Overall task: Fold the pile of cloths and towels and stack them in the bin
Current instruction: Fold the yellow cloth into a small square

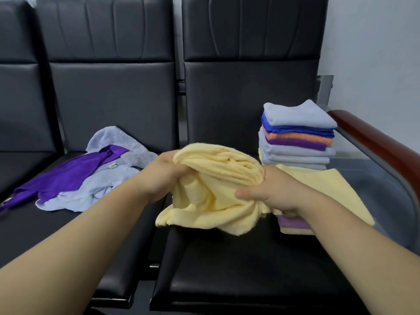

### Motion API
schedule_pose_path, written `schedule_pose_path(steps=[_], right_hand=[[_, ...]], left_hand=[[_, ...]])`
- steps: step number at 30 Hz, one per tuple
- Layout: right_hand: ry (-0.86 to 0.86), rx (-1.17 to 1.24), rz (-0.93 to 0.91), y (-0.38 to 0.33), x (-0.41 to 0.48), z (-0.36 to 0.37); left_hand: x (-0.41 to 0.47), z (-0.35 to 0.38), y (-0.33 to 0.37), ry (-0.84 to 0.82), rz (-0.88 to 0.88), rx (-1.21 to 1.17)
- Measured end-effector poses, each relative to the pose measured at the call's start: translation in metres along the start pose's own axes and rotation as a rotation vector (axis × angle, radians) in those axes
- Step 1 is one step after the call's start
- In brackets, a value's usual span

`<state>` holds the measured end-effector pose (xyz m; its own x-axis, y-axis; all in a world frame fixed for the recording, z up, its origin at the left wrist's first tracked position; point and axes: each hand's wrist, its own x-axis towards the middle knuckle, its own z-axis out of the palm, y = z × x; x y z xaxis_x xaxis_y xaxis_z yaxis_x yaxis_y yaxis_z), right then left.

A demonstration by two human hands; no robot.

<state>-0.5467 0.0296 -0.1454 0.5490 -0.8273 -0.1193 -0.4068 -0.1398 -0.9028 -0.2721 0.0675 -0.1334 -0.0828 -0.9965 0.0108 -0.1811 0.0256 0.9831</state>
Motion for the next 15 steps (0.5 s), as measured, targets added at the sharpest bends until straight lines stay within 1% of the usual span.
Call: schedule_pose_path(steps=[1, 2, 3, 5, 7, 8, 9, 12, 14, 15], right_hand=[[0.001, -0.111, -0.001, -0.005, -0.002, 0.002], [0.019, -0.238, 0.008, -0.010, -0.003, 0.004], [0.034, -0.353, 0.025, -0.015, -0.003, 0.006], [0.083, -0.586, 0.038, -0.027, -0.004, 0.006], [0.131, -0.703, 0.044, -0.041, -0.008, -0.003], [0.133, -0.662, 0.052, -0.047, -0.010, -0.009], [0.127, -0.549, 0.056, -0.053, -0.013, -0.017], [0.051, -0.136, 0.028, -0.061, -0.012, -0.032], [0.022, 0.018, 0.002, -0.064, -0.005, -0.038], [0.024, 0.042, -0.011, -0.070, -0.003, -0.041]], left_hand=[[0.000, 0.002, 0.001, 0.019, 0.009, -0.107], [-0.003, 0.005, 0.006, 0.044, 0.016, -0.144], [-0.005, 0.009, 0.010, 0.065, 0.020, -0.125], [-0.009, 0.012, 0.021, 0.060, 0.029, -0.003], [-0.014, 0.008, 0.033, -0.002, 0.037, 0.155], [-0.016, 0.005, 0.040, -0.036, 0.032, 0.279], [-0.019, 0.002, 0.050, -0.052, 0.017, 0.428], [-0.023, -0.009, 0.083, -0.038, -0.022, 0.823], [-0.023, -0.013, 0.104, -0.021, -0.020, 1.002], [-0.022, -0.016, 0.115, -0.010, -0.008, 1.069]])
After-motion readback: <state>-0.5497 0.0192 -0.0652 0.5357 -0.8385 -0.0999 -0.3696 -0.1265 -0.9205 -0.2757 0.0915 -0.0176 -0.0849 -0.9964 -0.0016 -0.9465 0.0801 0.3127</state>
